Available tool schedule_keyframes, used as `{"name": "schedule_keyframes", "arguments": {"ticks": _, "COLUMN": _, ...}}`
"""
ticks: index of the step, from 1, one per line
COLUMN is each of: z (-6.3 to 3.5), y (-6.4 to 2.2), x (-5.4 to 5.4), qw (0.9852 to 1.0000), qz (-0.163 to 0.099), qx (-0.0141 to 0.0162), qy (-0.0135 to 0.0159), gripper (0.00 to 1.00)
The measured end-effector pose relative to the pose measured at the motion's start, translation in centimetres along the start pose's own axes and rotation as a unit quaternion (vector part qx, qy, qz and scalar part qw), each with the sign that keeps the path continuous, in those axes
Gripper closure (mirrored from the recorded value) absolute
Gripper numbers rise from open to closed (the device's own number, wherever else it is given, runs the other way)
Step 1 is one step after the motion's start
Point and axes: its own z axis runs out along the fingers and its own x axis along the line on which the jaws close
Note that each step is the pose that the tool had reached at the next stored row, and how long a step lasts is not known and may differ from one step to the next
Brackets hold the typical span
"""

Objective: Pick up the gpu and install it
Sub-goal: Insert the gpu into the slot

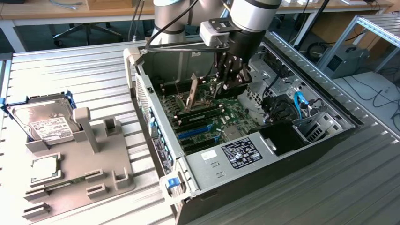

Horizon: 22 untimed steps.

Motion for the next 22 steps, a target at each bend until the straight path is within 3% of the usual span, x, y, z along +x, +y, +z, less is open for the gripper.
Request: {"name": "schedule_keyframes", "arguments": {"ticks": 22, "z": 0.25, "y": 0.19, "x": 0.4, "qw": 1.0, "qz": -0.002, "qx": -0.0001, "qy": 0.0, "gripper": 0.73}}
